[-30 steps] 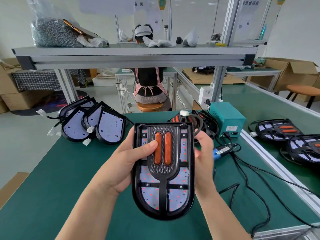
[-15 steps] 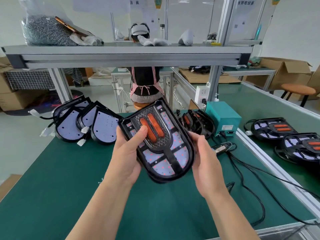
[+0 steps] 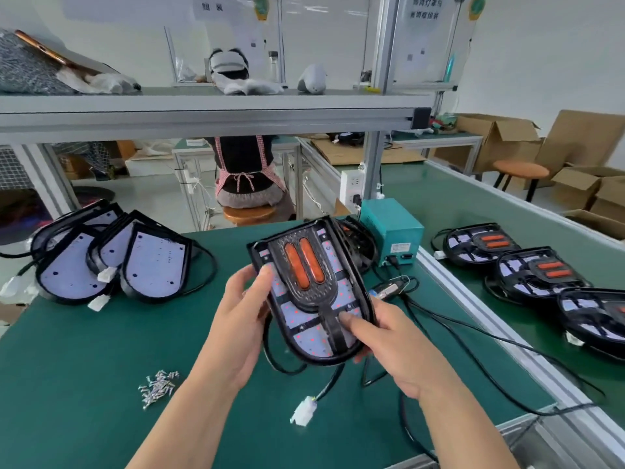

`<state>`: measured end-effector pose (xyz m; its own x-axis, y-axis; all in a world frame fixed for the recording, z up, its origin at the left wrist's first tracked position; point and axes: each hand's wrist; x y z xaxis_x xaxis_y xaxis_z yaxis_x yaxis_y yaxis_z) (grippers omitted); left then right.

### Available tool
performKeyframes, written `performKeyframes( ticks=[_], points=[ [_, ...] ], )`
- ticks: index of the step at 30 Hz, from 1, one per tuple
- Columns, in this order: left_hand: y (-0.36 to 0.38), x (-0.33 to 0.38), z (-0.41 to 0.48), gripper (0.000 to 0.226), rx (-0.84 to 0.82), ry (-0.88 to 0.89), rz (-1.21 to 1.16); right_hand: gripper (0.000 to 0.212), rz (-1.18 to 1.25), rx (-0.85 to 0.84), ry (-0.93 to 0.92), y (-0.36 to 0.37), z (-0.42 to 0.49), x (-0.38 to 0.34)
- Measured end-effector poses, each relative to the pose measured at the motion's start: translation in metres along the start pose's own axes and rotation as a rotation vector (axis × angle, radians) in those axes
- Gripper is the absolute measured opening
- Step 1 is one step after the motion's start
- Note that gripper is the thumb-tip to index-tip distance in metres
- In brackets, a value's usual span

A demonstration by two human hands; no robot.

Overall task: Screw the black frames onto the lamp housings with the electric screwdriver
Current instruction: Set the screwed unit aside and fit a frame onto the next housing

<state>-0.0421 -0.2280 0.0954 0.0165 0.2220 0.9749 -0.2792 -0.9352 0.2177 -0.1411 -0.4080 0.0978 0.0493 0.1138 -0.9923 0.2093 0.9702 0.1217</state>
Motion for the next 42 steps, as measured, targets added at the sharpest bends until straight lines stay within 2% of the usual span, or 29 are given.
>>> performKeyframes(
  ticks=[3,10,13,17,19,21,25,28,30,32,33,34,35,36,38,42],
  points=[
    [-0.006,-0.016,0.006,0.047,0.09,-0.078,0.102,0.013,0.162,0.172,-0.03,-0.019,0.0,-0.004],
    [-0.026,-0.058,0.011,0.01,0.252,-0.128,0.497,0.008,0.407,0.643,-0.172,-0.096,0.017,-0.018],
    [-0.03,-0.07,0.01,0.006,0.278,-0.131,0.609,0.004,0.52,0.838,-0.244,-0.131,0.03,-0.017],
    [-0.03,-0.077,0.008,0.009,0.3,-0.064,0.73,0.019,0.673,1.048,-0.278,-0.162,0.039,-0.005],
    [-0.029,-0.078,0.009,0.008,0.299,-0.059,0.739,0.036,0.741,1.115,-0.256,-0.171,0.042,0.003],
    [-0.029,-0.08,0.009,0.009,0.301,-0.054,0.74,0.04,0.807,1.155,-0.217,-0.176,0.048,0.01],
    [-0.032,-0.084,0.01,0.009,0.302,-0.032,0.736,0.034,0.847,1.188,-0.182,-0.186,0.068,0.017],
    [-0.034,-0.087,0.011,0.011,0.305,-0.016,0.745,0.008,0.852,1.164,-0.164,-0.191,0.078,0.014],
    [-0.033,-0.088,0.01,0.011,0.313,-0.008,0.746,0.021,0.81,1.188,-0.156,-0.2,0.087,0.017],
    [-0.032,-0.088,0.01,0.011,0.318,-0.007,0.741,0.015,0.707,1.196,-0.115,-0.201,0.096,0.015],
    [-0.032,-0.088,0.01,0.011,0.314,-0.002,0.742,0.013,0.571,1.208,-0.043,-0.205,0.101,0.013],
    [-0.032,-0.088,0.01,0.012,0.308,0.006,0.748,0.021,0.364,1.234,0.033,-0.206,0.102,0.014],
    [-0.032,-0.088,0.01,0.012,0.302,0.011,0.756,0.028,-0.008,1.249,0.113,-0.209,0.102,0.016],
    [-0.031,-0.087,0.01,0.012,0.298,0.013,0.766,0.031,-0.235,1.249,0.148,-0.213,0.103,0.018],
    [-0.031,-0.085,0.008,0.012,0.292,0.023,0.781,0.033,-0.341,1.214,0.144,-0.224,0.104,0.016],
    [-0.028,-0.083,0.006,0.014,0.303,0.03,0.813,0.037,-0.343,1.204,0.11,-0.248,0.108,0.008]
  ],
)
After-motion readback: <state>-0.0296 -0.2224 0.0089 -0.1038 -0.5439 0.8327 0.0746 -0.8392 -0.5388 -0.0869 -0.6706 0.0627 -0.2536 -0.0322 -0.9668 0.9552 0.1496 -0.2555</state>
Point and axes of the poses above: each hand's wrist, its own z-axis towards the middle knuckle, its own y-axis out of the palm, x = y × z, and after that the axes turned 14 degrees about z, right-handed
